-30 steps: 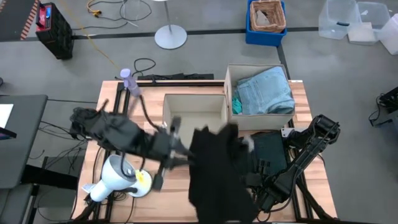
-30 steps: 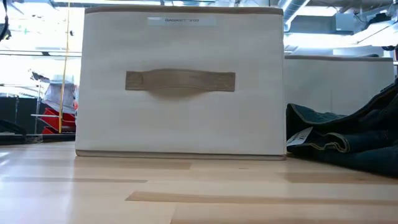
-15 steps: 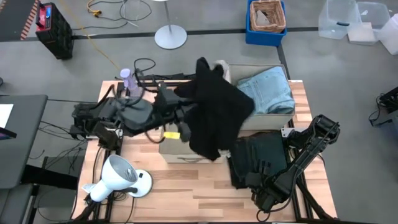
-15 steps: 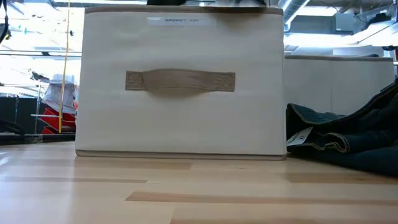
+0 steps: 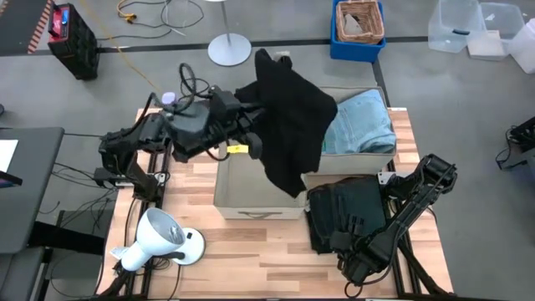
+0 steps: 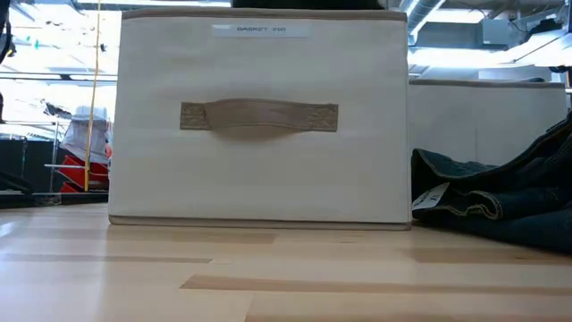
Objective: Sort clothes
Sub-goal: Put the black shirt in the left brown bin
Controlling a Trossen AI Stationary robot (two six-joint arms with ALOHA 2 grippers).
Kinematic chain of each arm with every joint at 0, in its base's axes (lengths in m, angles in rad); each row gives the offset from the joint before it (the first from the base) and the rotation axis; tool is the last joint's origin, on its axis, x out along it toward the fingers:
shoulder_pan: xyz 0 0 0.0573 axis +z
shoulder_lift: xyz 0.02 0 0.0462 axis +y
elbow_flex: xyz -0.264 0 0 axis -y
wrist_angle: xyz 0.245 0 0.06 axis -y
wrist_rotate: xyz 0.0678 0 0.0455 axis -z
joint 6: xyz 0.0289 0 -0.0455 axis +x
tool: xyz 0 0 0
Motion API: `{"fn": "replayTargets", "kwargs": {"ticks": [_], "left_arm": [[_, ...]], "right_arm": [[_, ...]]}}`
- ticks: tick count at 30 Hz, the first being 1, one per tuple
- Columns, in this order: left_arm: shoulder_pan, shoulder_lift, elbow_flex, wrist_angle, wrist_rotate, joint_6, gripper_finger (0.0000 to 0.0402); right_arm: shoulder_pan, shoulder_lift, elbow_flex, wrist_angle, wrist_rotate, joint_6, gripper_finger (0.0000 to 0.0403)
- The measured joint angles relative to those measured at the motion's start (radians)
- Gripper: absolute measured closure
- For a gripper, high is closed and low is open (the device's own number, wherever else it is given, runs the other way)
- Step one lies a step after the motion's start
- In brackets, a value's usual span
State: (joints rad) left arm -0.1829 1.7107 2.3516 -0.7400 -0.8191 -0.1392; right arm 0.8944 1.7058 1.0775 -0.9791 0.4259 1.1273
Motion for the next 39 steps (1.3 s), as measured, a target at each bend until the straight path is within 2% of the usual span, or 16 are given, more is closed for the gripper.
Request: {"fn": "replayTargets", "kwargs": {"ticks": [2, 8, 12, 16, 20, 23, 25, 28, 30, 37, 39], "left_arm": [[0.015, 0.004, 0.0, -0.087, -0.015, -0.02, 0.038], [0.041, 0.029, -0.001, -0.345, -0.008, -0.219, 0.038], [0.036, 0.061, -0.001, -0.472, 0.057, -0.321, 0.038], [0.013, 0.111, -0.001, -0.514, 0.096, -0.325, 0.038], [0.006, 0.168, 0.0, -0.544, 0.219, -0.324, 0.038], [0.006, 0.221, 0.0, -0.624, 0.262, -0.329, 0.038], [0.015, 0.251, 0.0, -0.674, 0.329, -0.333, 0.038], [0.028, 0.295, 0.0, -0.727, 0.495, -0.341, 0.038], [0.026, 0.336, 0.0, -0.745, 0.553, -0.315, 0.038], [-0.002, 0.401, -0.001, -0.796, 0.572, -0.303, 0.038], [-0.004, 0.403, -0.001, -0.797, 0.549, -0.308, 0.0368]], "right_arm": [[0.0, 0.0, 0.0, 0.0, 0.0, 0.001, 0.0122], [0.0, 0.0, 0.0, 0.001, 0.0, 0.025, 0.0122], [0.0, 0.0, 0.0, 0.001, 0.0, 0.025, 0.0122], [0.0, 0.0, 0.0, -0.001, 0.0, 0.025, 0.0122], [-0.002, 0.0, 0.0, -0.002, 0.0, 0.026, 0.0122], [-0.005, 0.0, 0.0, -0.001, 0.0, 0.026, 0.0122], [-0.005, 0.0, 0.0, 0.0, 0.0, 0.026, 0.0122], [-0.005, 0.0, 0.0, 0.008, 0.001, 0.025, 0.0122], [-0.006, 0.0, 0.0, 0.011, 0.002, 0.018, 0.0122], [-0.006, 0.0, 0.0, 0.019, -0.003, 0.014, 0.0122], [-0.006, 0.0, 0.0, 0.023, -0.006, 0.017, 0.0122]]}}
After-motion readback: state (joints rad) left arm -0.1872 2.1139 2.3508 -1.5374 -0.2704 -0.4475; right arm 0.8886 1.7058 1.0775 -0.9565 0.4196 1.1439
